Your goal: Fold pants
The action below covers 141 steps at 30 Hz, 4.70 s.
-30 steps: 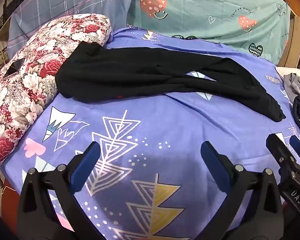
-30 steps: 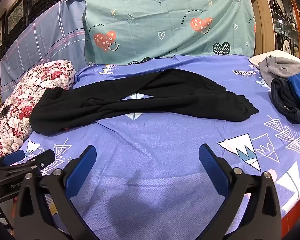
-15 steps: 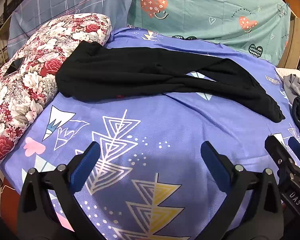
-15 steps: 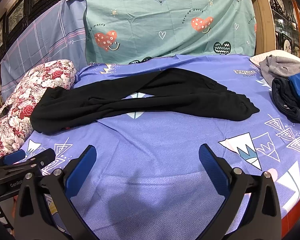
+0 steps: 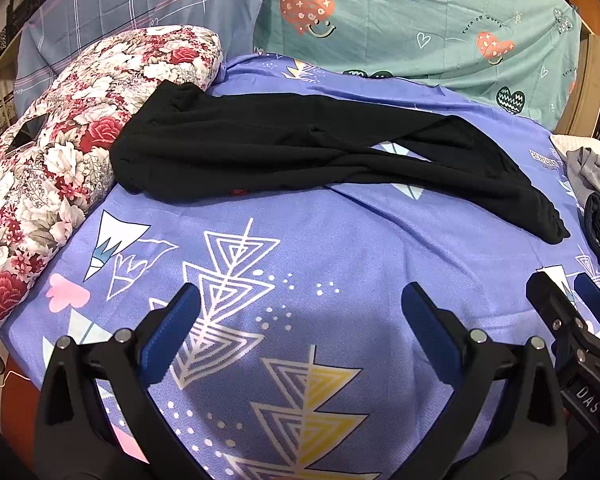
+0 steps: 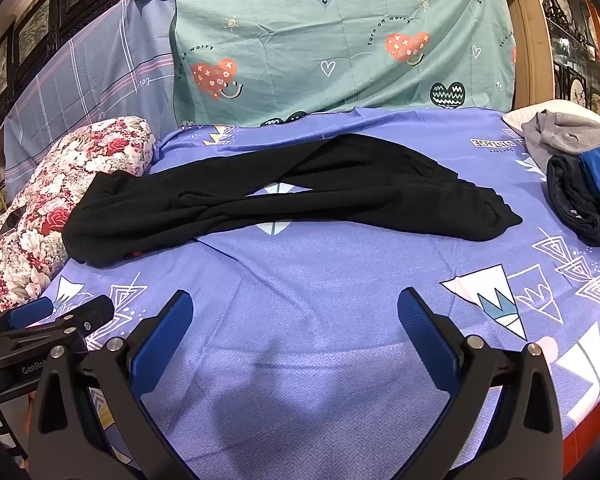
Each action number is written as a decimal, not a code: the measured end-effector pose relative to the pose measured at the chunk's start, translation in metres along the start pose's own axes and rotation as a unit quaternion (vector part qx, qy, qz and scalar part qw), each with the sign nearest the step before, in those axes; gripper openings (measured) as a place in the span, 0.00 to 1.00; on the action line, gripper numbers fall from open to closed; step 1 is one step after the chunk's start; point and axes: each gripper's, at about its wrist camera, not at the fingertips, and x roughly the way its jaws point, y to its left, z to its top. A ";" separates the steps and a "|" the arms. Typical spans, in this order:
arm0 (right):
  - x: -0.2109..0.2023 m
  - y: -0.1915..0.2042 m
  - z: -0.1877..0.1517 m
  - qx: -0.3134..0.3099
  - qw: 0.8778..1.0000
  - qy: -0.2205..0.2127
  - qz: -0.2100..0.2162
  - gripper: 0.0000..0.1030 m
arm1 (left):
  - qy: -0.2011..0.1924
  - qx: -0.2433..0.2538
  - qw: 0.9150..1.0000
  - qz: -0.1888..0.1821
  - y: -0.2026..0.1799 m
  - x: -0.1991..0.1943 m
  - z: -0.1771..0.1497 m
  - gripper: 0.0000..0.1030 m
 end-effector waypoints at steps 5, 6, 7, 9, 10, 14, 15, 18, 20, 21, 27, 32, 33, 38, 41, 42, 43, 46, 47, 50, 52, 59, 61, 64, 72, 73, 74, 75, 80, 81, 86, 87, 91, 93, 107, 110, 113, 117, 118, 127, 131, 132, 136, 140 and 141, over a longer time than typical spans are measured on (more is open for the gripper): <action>0.000 0.001 0.000 0.000 1.000 0.000 0.000 0.99 | 0.000 0.000 1.000 0.000 0.000 0.000 0.000 0.98; 0.001 0.000 0.000 0.000 1.000 0.000 0.000 0.99 | 0.000 -0.001 1.000 0.000 0.000 0.000 0.000 0.98; 0.001 0.000 0.000 0.000 1.000 0.000 0.000 0.99 | 0.000 -0.001 1.000 0.001 0.000 0.000 0.000 0.98; 0.001 0.001 0.000 0.000 1.000 0.001 0.000 0.99 | 0.000 0.000 1.000 0.000 0.000 0.000 0.000 0.98; 0.001 0.001 -0.001 0.001 1.000 0.001 0.000 0.99 | 0.000 0.000 1.000 0.000 0.000 0.000 0.000 0.98; 0.001 0.003 -0.001 0.001 1.000 0.001 0.000 0.99 | 0.000 0.000 1.000 0.000 0.000 0.000 0.000 0.98; 0.001 0.002 -0.001 0.001 1.000 0.001 0.000 0.99 | 0.000 0.000 1.000 0.001 0.000 0.000 0.000 0.98; 0.001 0.002 -0.001 0.001 1.000 0.002 0.001 0.99 | 0.000 -0.001 1.000 0.000 0.000 0.000 0.000 0.98; 0.002 0.001 -0.001 0.001 1.000 0.002 0.001 0.99 | 0.000 -0.001 1.000 0.001 0.000 0.000 0.000 0.98; 0.002 0.001 -0.001 0.001 1.000 0.003 0.001 0.99 | 0.000 -0.001 1.000 0.000 0.000 0.000 0.000 0.98; 0.001 0.002 -0.001 0.001 1.000 0.003 0.002 0.99 | 0.001 0.000 1.000 0.000 -0.001 0.000 0.000 0.98; 0.001 0.004 -0.002 0.001 1.000 0.005 0.003 0.99 | 0.000 0.000 1.000 0.000 -0.002 0.000 0.000 0.98; 0.001 0.004 -0.002 0.000 1.000 0.005 0.002 0.99 | 0.000 0.000 1.000 0.000 -0.002 0.000 0.000 0.98; 0.002 0.005 -0.002 0.001 1.000 0.006 0.002 0.99 | 0.000 0.001 1.000 0.001 -0.003 0.000 0.000 0.98; 0.002 0.005 -0.001 0.000 1.000 0.007 0.002 0.99 | 0.000 0.003 1.000 0.000 -0.005 0.001 0.000 0.98; 0.002 0.005 -0.001 0.000 1.000 0.007 0.002 0.99 | 0.000 0.003 1.000 0.000 -0.005 0.001 0.001 0.98; 0.003 0.005 -0.001 0.000 1.000 0.007 0.002 0.99 | 0.001 0.002 1.000 -0.001 -0.005 0.001 0.001 0.98; 0.005 0.006 -0.001 -0.001 1.000 0.010 0.002 0.99 | 0.008 -0.007 1.000 -0.005 -0.003 0.005 0.002 0.98; 0.006 0.006 -0.002 -0.001 1.000 0.011 0.003 0.99 | 0.012 -0.011 1.000 -0.007 -0.001 0.006 0.002 0.98; 0.012 0.004 0.001 -0.002 1.000 0.021 0.003 0.99 | 0.037 -0.024 0.999 -0.029 0.003 0.017 0.004 0.98; 0.019 -0.001 0.004 -0.001 0.999 0.033 0.004 0.99 | 0.049 -0.028 0.997 -0.047 0.007 0.024 0.006 0.98; 0.046 -0.063 0.029 0.035 0.995 0.085 -0.032 0.99 | 0.078 -0.047 0.993 -0.070 0.036 0.057 0.020 0.98; 0.053 -0.086 0.037 0.052 0.992 0.104 -0.049 0.99 | 0.070 -0.064 0.994 -0.061 0.051 0.066 0.029 0.98; 0.062 -0.134 0.052 0.090 0.985 0.117 -0.090 0.99 | 0.058 -0.105 0.992 -0.042 0.077 0.079 0.041 0.98; 0.103 -0.237 0.064 0.157 0.960 0.167 -0.160 0.99 | 0.034 -0.112 0.992 0.041 0.108 0.096 0.058 0.98; 0.108 -0.243 0.065 0.165 0.959 0.171 -0.157 0.99 | 0.031 -0.112 0.992 0.048 0.112 0.097 0.059 0.98; 0.116 -0.251 0.067 0.173 0.959 0.172 -0.145 0.99 | 0.029 -0.111 0.992 0.055 0.117 0.098 0.060 0.98; 0.122 -0.255 0.069 0.178 0.958 0.175 -0.140 0.99 | 0.034 -0.109 0.992 0.058 0.120 0.100 0.060 0.98; 0.151 -0.272 0.075 0.210 0.948 0.196 -0.134 0.83 | 0.070 -0.106 0.990 0.066 0.135 0.111 0.058 0.98; 0.153 -0.273 0.076 0.213 0.948 0.198 -0.132 0.82 | 0.084 -0.109 0.988 0.067 0.140 0.114 0.058 0.98; 0.158 -0.272 0.084 0.212 0.949 0.188 -0.137 0.43 | 0.098 -0.119 0.983 0.097 0.155 0.118 0.058 0.98; 0.158 -0.273 0.085 0.216 0.950 0.182 -0.132 0.34 | 0.107 -0.121 0.982 0.100 0.158 0.120 0.059 0.98; 0.145 -0.281 0.095 0.246 0.955 0.144 -0.085 0.12 | 0.134 -0.139 0.976 0.099 0.173 0.135 0.065 0.98; 0.126 -0.277 0.110 0.237 0.963 0.106 -0.074 0.12 | 0.135 -0.143 0.976 0.091 0.178 0.139 0.069 0.98; 0.106 -0.264 0.115 0.216 0.969 0.095 -0.077 0.12 | 0.139 -0.216 0.966 0.001 0.209 0.195 0.111 0.95; 0.111 -0.264 0.113 0.219 0.967 0.107 -0.076 0.15 | 0.141 -0.207 0.968 -0.026 0.203 0.208 0.119 0.45; 0.121 -0.265 0.107 0.225 0.963 0.128 -0.072 0.53 | 0.136 -0.203 0.969 -0.037 0.193 0.211 0.122 0.18; 0.138 -0.268 0.094 0.239 0.953 0.160 -0.095 0.61 | 0.125 -0.196 0.972 -0.037 0.185 0.208 0.127 0.16; 0.141 -0.268 0.092 0.242 0.952 0.162 -0.095 0.62 | 0.127 -0.203 0.970 -0.042 0.187 0.210 0.128 0.16; 0.156 -0.266 0.088 0.227 0.955 0.149 -0.115 0.12 | 0.129 -0.226 0.964 -0.054 0.189 0.217 0.124 0.13; 0.140 -0.265 0.108 0.219 0.964 0.113 -0.103 0.00 | 0.094 -0.202 0.974 -0.038 0.182 0.191 0.142 0.10; 0.131 -0.263 0.116 0.211 0.967 0.097 -0.105 0.00 | 0.079 -0.198 0.976 -0.040 0.183 0.180 0.150 0.10; 0.073 -0.256 0.157 0.174 0.978 0.013 -0.117 0.00 | 0.024 -0.190 0.979 -0.067 0.185 0.124 0.184 0.10; 0.065 -0.264 0.151 0.182 0.978 0.084 -0.056 0.17 | 0.005 -0.161 0.985 -0.069 0.173 0.093 0.194 0.10; 0.069 -0.262 0.141 0.175 0.977 0.108 -0.062 0.33 | 0.005 -0.153 0.986 -0.065 0.171 0.089 0.190 0.10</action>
